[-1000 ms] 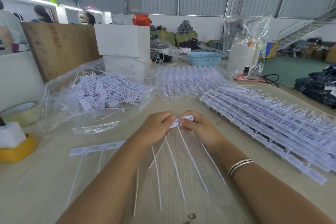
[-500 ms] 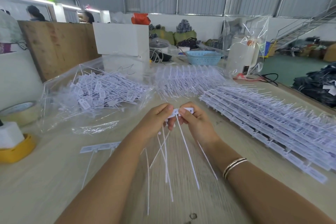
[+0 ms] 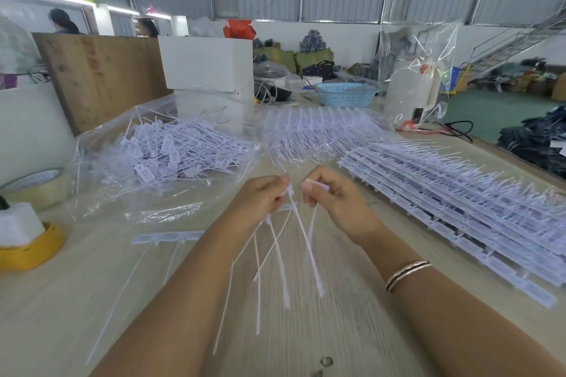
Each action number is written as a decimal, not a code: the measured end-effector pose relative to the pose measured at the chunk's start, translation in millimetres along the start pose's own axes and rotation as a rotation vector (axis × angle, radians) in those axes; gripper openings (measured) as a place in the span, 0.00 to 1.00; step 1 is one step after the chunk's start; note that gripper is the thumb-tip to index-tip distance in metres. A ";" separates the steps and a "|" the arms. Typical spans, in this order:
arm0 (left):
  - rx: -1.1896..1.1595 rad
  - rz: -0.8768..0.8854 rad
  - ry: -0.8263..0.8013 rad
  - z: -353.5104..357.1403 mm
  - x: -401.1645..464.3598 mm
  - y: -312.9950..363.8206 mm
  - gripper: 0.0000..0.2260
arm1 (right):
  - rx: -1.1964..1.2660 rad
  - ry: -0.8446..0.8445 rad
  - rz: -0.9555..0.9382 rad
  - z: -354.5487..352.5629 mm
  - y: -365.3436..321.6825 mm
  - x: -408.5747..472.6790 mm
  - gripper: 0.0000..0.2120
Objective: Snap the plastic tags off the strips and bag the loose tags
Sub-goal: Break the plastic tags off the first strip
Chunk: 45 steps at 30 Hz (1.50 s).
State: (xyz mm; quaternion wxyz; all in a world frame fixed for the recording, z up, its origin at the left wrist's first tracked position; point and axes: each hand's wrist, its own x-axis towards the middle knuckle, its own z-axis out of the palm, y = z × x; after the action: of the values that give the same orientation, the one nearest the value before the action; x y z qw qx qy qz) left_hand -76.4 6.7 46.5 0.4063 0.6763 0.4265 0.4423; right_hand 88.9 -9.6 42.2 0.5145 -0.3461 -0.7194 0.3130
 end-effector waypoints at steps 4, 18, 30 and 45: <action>-0.062 0.036 0.103 -9.8 -0.6 -0.8 0.18 | 0.146 0.119 0.146 -2.2 9.2 3.7 0.10; 0.582 0.199 -0.031 8.2 -1.7 -15.0 0.04 | -0.043 0.098 0.345 15.0 18.3 -4.0 0.13; 0.844 0.190 0.090 1.9 -1.5 -19.6 0.16 | 0.210 0.128 0.333 8.2 26.1 -7.8 0.14; 0.369 0.099 -0.030 14.3 2.1 -13.1 0.17 | 0.167 0.081 0.213 7.6 27.3 -11.4 0.11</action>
State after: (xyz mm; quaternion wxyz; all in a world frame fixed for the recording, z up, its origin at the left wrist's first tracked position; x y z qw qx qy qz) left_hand -65.2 10.2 30.8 0.2595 0.7659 0.4605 0.3661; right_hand 89.1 -4.2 12.2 0.5342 -0.3889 -0.6285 0.4104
